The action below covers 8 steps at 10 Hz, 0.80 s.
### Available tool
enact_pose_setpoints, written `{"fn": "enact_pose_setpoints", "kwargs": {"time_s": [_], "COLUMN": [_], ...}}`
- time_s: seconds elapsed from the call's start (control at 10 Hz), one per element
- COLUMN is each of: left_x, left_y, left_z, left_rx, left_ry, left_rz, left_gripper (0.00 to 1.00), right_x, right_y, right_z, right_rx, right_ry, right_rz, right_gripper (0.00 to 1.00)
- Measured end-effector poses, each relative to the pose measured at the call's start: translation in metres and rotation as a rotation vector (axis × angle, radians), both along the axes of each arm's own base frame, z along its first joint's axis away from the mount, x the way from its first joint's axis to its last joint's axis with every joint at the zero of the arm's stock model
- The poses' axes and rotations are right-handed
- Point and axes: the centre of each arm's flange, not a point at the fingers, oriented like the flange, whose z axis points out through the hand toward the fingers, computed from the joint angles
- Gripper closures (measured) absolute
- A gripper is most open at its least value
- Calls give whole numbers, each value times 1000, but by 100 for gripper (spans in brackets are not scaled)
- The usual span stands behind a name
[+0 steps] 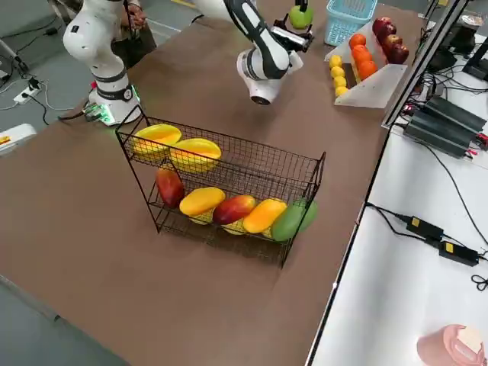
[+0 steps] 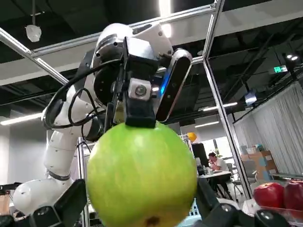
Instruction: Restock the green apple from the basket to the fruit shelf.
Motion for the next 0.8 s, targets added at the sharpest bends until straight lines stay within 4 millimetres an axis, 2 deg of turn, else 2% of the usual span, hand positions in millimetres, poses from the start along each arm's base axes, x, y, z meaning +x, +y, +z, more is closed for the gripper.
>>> {"fn": "enact_pose_setpoints", "kwargs": {"time_s": [0.2, 0.3, 0.5, 0.6, 0.8], "left_x": [-4, -4, -2, 3, 14], "left_y": [-4, -4, -3, 0, 13], "left_z": [-2, -1, 0, 2, 10], "left_rx": [5, 5, 4, 11, 35], "left_ry": [3, 3, -1, -16, -32], "left_rz": [-2, -2, 2, 7, 17], "left_gripper": [19, 17, 8, 0, 0], "right_x": [-3, -4, -6, -9, -13], "right_y": [2, 1, 2, 6, 9], "right_z": [-1, 0, 3, 6, 7], "right_rx": [2, 3, 14, 31, 44], "right_ry": [7, 8, 4, 3, 3], "right_rz": [1, -1, 7, 22, 34], "right_gripper": [6, 10, 11, 11, 11]}}
